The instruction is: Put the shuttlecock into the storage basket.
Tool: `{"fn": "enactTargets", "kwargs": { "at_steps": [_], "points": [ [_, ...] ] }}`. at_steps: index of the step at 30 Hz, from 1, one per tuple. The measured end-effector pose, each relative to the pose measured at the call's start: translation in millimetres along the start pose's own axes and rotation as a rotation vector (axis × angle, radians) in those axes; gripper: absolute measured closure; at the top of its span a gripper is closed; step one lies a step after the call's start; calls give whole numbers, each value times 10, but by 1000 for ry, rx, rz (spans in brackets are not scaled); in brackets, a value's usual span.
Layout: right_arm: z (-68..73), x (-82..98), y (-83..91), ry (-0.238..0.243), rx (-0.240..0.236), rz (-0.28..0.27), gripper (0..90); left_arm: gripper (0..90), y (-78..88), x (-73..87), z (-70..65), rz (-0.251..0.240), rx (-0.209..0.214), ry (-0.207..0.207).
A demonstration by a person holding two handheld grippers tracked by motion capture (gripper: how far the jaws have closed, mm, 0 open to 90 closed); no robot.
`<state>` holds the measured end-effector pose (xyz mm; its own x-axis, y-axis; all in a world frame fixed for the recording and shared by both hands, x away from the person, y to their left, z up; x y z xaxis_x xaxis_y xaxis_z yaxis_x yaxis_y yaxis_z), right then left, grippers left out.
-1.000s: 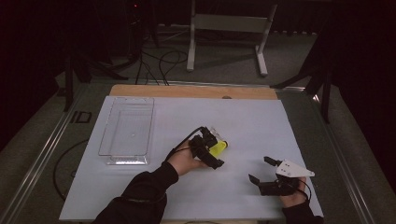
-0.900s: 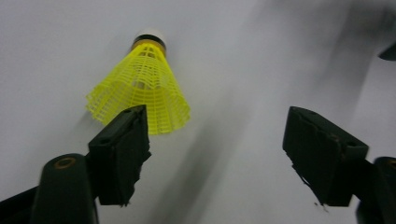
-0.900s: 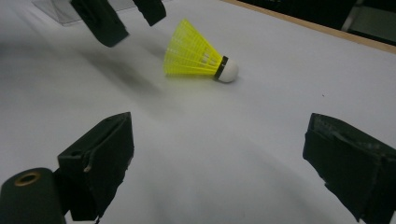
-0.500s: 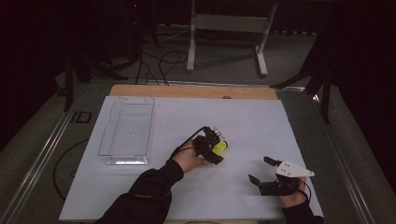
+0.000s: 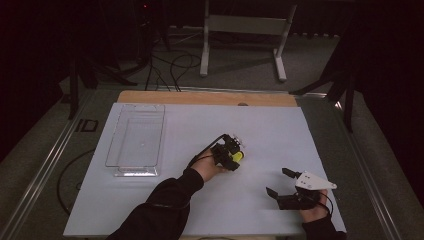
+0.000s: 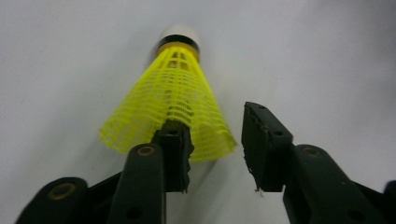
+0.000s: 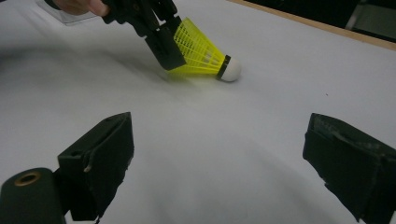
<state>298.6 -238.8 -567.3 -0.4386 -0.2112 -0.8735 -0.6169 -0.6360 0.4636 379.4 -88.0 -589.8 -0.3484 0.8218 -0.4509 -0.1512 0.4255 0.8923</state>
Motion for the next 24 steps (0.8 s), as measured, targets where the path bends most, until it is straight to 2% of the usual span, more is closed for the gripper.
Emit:
{"fn": "enactTargets", "kwargs": {
  "at_steps": [9, 13, 20, 24],
  "points": [
    [-1, 3, -2, -2, -2, 1, 89, 788, -70, -15, 22, 24, -8, -3],
    [-3, 6, -2, -1, -1, 3, 89, 875, -66, -34, 33, 25, -18, -11],
    [-3, 4, 0, -1, -1, 2, 89, 900, 20, -84, 72, 2, -45, -18],
    [-2, 5, -1, -2, -1, 3, 89, 900, 90, -101, 76, -6, -44, -25]
  ]
}}
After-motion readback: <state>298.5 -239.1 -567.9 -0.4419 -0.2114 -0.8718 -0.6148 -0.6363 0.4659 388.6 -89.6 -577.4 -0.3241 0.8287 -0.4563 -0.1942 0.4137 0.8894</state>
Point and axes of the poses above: each handheld gripper's, and its own axes: y roughly backward along the jaws, x roughly out of its underside, z roughly to its left, the point moved 10 cm from there along -y, roughly forward along the jaws, and after that the axes turned 9 degrees about -y, right-handed, at the moved point
